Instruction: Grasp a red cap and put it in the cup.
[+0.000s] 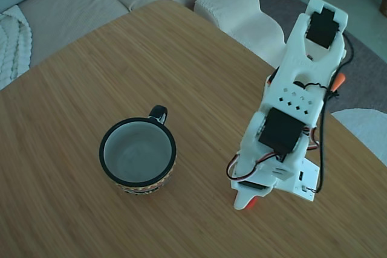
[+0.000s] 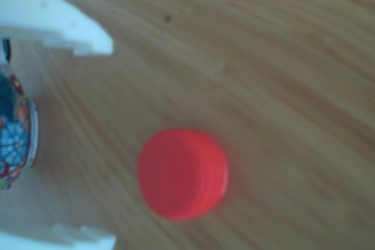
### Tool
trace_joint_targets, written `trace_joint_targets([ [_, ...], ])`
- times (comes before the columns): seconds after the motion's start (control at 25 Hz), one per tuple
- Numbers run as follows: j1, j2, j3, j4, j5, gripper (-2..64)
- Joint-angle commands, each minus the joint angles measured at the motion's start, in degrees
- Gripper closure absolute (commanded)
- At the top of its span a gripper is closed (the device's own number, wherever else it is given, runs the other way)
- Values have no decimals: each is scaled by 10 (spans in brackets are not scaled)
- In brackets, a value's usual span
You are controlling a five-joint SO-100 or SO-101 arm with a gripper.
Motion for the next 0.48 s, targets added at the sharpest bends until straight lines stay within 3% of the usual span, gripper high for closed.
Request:
trace_joint_targets([
  [0.0, -3, 5, 7, -4, -14, 231],
  [0.44, -16, 4, 54, -50, -11, 231],
])
